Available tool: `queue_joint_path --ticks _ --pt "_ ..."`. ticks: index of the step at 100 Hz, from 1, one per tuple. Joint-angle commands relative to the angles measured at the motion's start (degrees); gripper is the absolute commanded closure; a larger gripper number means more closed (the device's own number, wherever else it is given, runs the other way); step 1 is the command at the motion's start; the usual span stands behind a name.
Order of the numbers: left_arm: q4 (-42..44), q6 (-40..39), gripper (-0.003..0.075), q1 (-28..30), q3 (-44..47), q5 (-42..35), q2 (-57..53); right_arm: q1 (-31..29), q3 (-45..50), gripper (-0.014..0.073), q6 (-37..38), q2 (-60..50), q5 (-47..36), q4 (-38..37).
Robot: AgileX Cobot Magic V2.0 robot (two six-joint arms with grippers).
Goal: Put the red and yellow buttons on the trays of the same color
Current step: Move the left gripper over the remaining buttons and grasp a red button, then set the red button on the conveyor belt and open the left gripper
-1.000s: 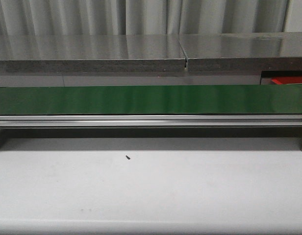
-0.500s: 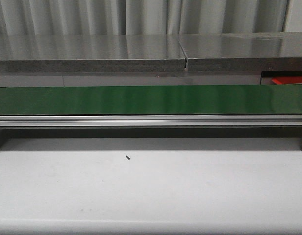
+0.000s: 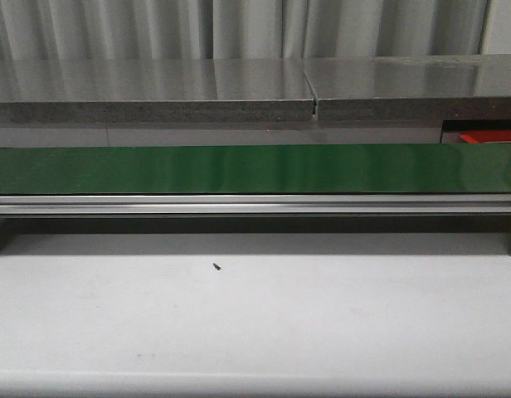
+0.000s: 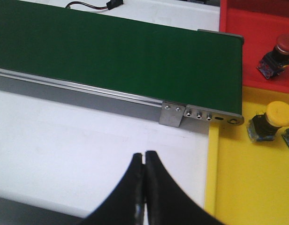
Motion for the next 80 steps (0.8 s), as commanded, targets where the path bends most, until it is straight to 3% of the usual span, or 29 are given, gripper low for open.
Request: queue_joint_path --ticks 1,14,28,65,80 --pt "-0.6 -0.3 0.0489 0.2 -1.8 -2.7 -3.3 0.1 -1.6 0.071 -0.4 -0.2 -3.2 0.5" --pt "-0.1 -0.3 0.0606 0.2 -1.8 -2.6 -3.3 0.1 -1.6 0.071 -0.4 -0.2 -3.2 0.5" --pt "-0.1 -0.3 0.0675 0.2 -1.8 -1.1 -4.4 0.1 -1.6 0.071 -0.4 -0.2 -3.2 0.5" --pt "-4.1 -0.2 0.0731 0.0 -1.8 6.5 -17.1 0.1 -1.6 0.071 -0.4 -0.2 -3.2 0.5" --pt "-4.2 0.9 0.0731 -2.7 0.1 7.6 -22.0 0.1 -1.6 0.071 -0.4 -0.2 -3.2 0.5"
